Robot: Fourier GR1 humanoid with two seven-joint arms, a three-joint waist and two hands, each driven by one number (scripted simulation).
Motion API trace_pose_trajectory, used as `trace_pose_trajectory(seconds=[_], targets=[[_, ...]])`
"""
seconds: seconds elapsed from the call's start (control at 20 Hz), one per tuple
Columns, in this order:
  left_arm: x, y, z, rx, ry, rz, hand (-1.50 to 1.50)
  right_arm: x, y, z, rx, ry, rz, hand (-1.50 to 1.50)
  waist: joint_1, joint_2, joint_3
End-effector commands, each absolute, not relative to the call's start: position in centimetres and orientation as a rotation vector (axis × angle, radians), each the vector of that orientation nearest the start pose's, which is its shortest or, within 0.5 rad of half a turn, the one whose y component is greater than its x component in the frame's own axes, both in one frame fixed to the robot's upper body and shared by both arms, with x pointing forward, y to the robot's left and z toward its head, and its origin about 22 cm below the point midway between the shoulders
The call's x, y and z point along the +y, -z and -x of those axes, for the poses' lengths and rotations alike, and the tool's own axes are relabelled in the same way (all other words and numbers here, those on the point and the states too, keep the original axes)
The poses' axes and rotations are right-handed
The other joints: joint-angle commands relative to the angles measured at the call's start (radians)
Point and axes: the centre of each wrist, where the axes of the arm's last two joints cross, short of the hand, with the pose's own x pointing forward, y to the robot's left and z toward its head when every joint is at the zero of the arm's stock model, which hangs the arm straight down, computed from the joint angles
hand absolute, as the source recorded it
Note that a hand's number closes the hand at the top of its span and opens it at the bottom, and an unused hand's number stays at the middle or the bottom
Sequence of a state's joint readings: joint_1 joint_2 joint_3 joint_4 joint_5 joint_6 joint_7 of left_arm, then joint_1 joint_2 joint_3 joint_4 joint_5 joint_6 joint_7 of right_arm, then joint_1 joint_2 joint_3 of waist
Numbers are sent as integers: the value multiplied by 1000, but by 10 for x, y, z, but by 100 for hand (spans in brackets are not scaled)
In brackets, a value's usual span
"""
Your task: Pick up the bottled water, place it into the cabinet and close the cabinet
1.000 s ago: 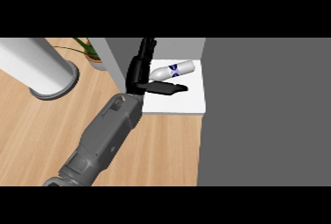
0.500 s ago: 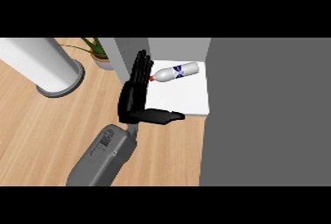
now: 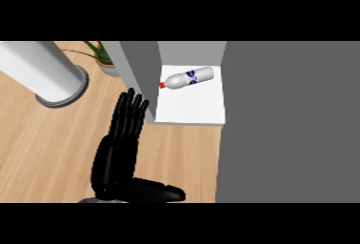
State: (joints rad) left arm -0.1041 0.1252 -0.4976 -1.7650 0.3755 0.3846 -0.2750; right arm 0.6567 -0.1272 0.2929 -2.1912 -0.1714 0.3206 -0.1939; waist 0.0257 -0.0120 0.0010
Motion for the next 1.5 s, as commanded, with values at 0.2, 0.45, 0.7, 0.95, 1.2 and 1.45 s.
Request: trace_pose_trajectory(seconds=[0.2,0.45,0.7,0.95,1.2,1.45], targets=[[172,-86,-150,-1947,-172,386,-150,-207,-72,-96,-1666,-470,-533,150,9,6,-2],[205,-85,-128,-1980,-189,296,-150,-196,-81,-79,-1638,-557,-662,150,-6,5,-2],[222,-89,-100,-1981,-222,297,-150,-170,-97,-84,-1700,-613,-661,150,6,5,-4],[242,-93,-82,-1973,-233,310,-150,-153,-106,-81,-1688,-647,-667,150,6,3,-4],[261,-101,-80,-1975,-237,326,-150,-131,-118,-89,-1692,-661,-688,150,17,7,-5],[275,-99,-74,-1987,-233,331,-150,-123,-111,-107,-1638,-566,-725,150,35,14,-4]])
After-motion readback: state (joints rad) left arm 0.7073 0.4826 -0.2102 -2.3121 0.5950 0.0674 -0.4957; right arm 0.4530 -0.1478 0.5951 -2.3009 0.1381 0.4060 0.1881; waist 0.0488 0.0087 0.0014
